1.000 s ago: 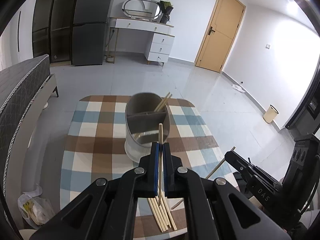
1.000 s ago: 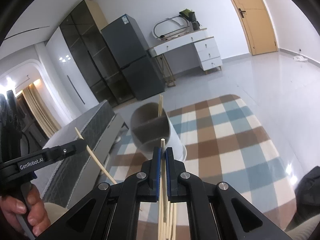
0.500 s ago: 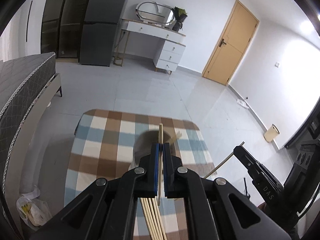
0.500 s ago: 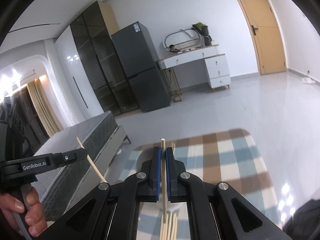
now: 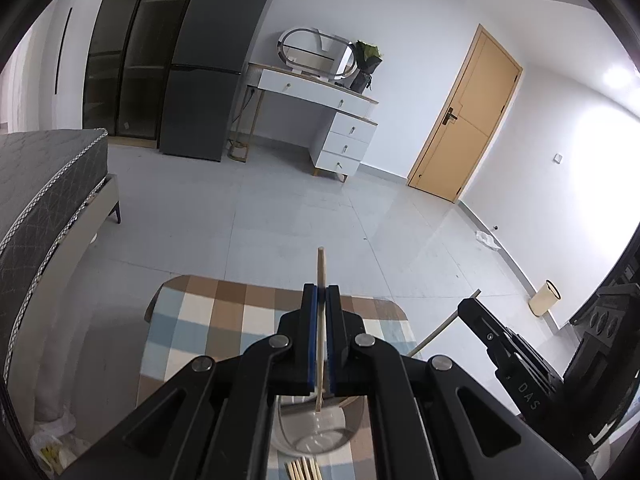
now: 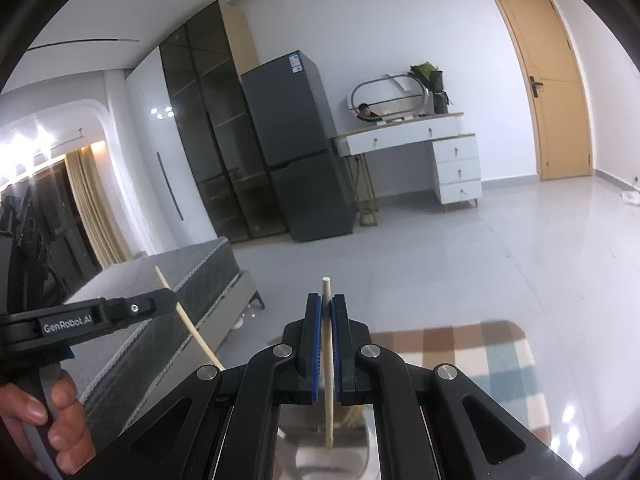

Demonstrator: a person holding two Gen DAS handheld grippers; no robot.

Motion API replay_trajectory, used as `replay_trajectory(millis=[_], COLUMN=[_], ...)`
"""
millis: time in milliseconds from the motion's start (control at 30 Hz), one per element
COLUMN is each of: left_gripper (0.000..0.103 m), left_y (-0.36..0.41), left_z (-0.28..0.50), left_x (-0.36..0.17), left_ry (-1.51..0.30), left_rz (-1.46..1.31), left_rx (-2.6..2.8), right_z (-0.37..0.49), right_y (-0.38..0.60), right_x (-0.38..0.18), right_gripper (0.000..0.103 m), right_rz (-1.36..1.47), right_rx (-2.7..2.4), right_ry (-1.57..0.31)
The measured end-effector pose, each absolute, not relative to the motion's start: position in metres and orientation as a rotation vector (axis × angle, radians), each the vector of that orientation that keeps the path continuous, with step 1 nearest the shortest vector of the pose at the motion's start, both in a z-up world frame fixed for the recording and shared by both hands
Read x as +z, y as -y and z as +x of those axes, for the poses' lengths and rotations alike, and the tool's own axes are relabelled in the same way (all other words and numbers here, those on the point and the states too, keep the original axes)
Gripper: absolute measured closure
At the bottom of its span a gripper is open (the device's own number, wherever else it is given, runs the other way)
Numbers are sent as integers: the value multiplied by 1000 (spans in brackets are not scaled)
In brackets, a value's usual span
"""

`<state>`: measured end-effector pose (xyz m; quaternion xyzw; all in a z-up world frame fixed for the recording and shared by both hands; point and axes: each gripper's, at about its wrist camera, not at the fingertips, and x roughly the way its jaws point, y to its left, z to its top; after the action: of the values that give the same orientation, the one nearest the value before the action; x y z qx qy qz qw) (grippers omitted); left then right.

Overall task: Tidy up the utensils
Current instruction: 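Carry both held chopsticks above the grey holder's opening, then open both grippers above the grey holder to drop the chopsticks in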

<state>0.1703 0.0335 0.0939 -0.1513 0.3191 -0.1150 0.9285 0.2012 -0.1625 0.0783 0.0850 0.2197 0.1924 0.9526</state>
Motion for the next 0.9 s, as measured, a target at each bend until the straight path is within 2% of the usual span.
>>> replay_trajectory(millis=[433, 900], left_gripper=[103, 103], left_y=[-19, -7], left_z=[191, 185], left_x=[70, 44], left_ry=[-695, -761], left_rz=[-230, -183], left_rx=[-262, -328], right_z=[226, 222], right_y=[168, 172], right_x=[56, 14], right_gripper=[99, 98], right_rz=[235, 298], right_rx=[385, 415], right_ry=[-467, -601])
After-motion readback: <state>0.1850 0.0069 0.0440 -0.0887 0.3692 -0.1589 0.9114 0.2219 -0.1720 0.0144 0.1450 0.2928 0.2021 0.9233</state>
